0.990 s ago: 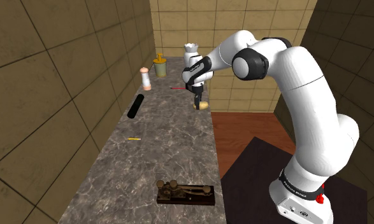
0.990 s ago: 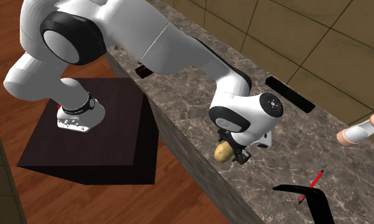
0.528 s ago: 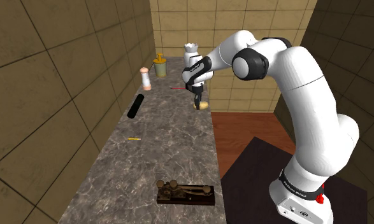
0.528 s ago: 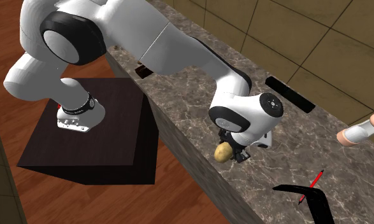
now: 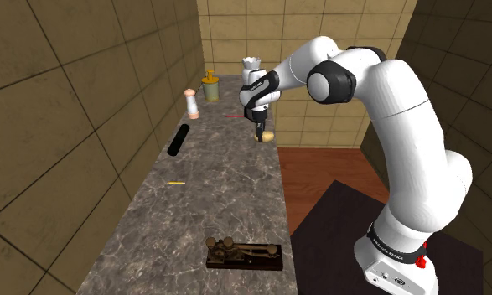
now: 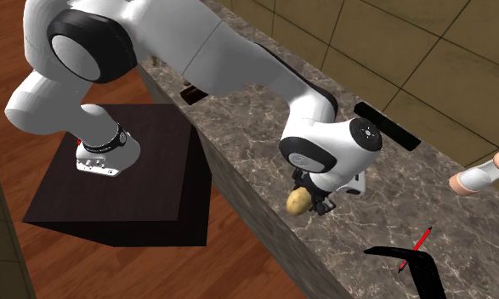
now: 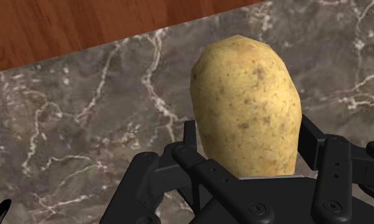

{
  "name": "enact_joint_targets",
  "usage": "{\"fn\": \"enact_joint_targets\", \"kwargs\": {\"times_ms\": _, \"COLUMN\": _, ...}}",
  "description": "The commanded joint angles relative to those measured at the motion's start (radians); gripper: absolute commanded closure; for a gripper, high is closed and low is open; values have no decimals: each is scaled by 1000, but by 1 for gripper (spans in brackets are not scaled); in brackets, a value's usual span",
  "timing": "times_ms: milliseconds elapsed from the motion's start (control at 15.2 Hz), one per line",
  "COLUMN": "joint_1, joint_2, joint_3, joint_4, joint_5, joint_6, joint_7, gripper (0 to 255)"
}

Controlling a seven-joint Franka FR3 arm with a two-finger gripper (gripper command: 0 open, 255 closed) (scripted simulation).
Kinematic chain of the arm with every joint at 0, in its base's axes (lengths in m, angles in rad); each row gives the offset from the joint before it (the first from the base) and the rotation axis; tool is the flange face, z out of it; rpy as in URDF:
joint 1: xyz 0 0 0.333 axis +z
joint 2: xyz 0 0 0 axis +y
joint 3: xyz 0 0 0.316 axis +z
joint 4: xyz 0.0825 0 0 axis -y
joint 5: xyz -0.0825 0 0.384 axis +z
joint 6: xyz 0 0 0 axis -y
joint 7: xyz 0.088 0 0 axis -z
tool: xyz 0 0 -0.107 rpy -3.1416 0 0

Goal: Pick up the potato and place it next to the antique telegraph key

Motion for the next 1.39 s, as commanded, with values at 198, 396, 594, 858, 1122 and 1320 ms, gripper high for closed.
{"fn": "enact_joint_targets", "kwargs": {"times_ms": 198, "joint_1": 1, "joint_2": -36, "joint_3": -5, "joint_4": 10, "joint_5": -6, "joint_6": -46, "joint_7": 0, "gripper": 255}}
{"fn": "enact_joint_targets", "kwargs": {"times_ms": 396, "joint_1": 3, "joint_2": -57, "joint_3": -8, "joint_4": 17, "joint_5": -10, "joint_6": -74, "joint_7": 1, "gripper": 255}}
{"fn": "enact_joint_targets", "kwargs": {"times_ms": 594, "joint_1": 4, "joint_2": -76, "joint_3": -10, "joint_4": 28, "joint_5": -13, "joint_6": -104, "joint_7": 2, "gripper": 255}}
{"fn": "enact_joint_targets", "kwargs": {"times_ms": 858, "joint_1": 5, "joint_2": -100, "joint_3": -13, "joint_4": 45, "joint_5": -18, "joint_6": -144, "joint_7": 3, "gripper": 255}}
{"fn": "enact_joint_targets", "kwargs": {"times_ms": 1122, "joint_1": 6, "joint_2": -121, "joint_3": -16, "joint_4": 67, "joint_5": -22, "joint_6": -186, "joint_7": 5, "gripper": 255}}
{"fn": "enact_joint_targets", "kwargs": {"times_ms": 1320, "joint_1": 6, "joint_2": -134, "joint_3": -18, "joint_4": 86, "joint_5": -25, "joint_6": -219, "joint_7": 5, "gripper": 255}}
